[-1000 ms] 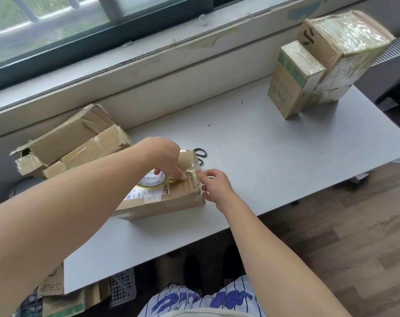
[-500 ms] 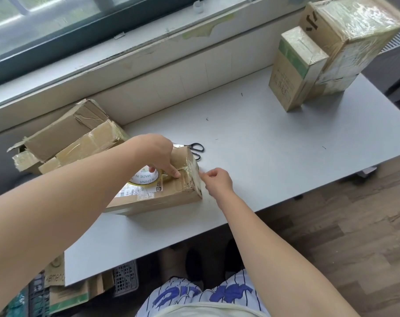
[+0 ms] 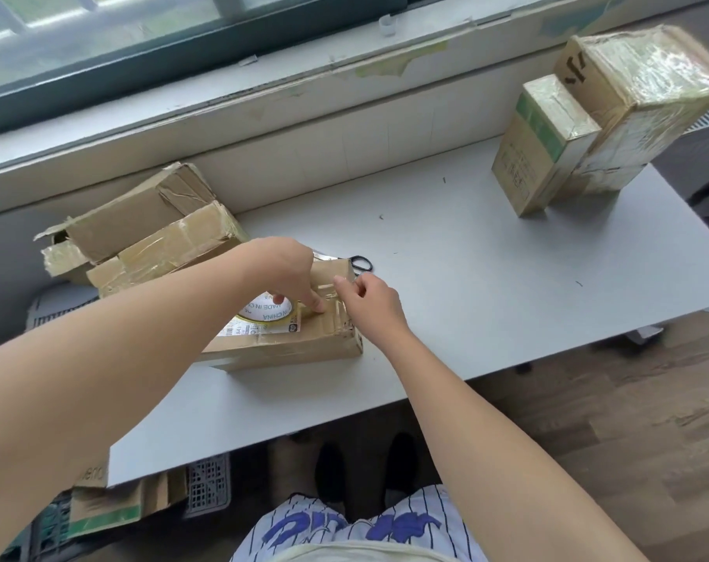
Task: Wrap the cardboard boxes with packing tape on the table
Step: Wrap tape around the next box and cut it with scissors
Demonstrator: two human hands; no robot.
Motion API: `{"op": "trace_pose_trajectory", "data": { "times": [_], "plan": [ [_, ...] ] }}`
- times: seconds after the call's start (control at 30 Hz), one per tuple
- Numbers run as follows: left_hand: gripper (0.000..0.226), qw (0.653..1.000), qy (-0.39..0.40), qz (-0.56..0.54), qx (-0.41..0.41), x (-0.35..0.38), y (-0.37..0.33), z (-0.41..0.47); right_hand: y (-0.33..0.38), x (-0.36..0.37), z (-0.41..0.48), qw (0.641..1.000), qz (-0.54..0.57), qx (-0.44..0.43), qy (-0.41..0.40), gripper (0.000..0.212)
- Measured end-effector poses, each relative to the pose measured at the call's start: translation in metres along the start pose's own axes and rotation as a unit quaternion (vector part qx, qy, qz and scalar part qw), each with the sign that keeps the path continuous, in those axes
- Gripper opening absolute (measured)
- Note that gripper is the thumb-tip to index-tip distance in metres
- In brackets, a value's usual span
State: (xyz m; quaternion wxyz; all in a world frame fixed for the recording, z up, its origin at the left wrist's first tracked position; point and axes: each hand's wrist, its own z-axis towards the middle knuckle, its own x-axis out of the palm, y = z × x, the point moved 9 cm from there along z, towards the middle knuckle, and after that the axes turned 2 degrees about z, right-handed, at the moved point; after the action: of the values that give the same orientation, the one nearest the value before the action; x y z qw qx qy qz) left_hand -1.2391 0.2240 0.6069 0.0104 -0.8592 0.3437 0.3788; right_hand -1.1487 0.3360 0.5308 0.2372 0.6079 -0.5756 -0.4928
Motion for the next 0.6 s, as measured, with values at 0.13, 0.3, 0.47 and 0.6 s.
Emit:
{"op": "trace_pose_trajectory", "data": {
  "times": [0.13,0.3,0.47,0.6],
  "plan": [
    [0.048,0.995,-0.015,-0.100,0.008,0.003,0.028,-0.013,0.029,-0.012,0.001,0.986,-0.156,-0.061,-0.018,0.038],
    [0.060,0.988,-0.053,-0.145,0.001,0.017,0.061,-0.025,0.050,-0.007,0.000,0.968,-0.228,-0.104,-0.029,0.030],
    [0.053,0.978,-0.079,-0.192,0.036,0.025,0.080,-0.040,0.053,0.001,-0.004,0.963,-0.243,-0.107,-0.040,0.028],
    [0.049,0.967,-0.099,-0.229,0.048,0.027,0.100,-0.048,0.056,0.002,-0.005,0.960,-0.266,-0.077,-0.051,0.029]
  ]
}}
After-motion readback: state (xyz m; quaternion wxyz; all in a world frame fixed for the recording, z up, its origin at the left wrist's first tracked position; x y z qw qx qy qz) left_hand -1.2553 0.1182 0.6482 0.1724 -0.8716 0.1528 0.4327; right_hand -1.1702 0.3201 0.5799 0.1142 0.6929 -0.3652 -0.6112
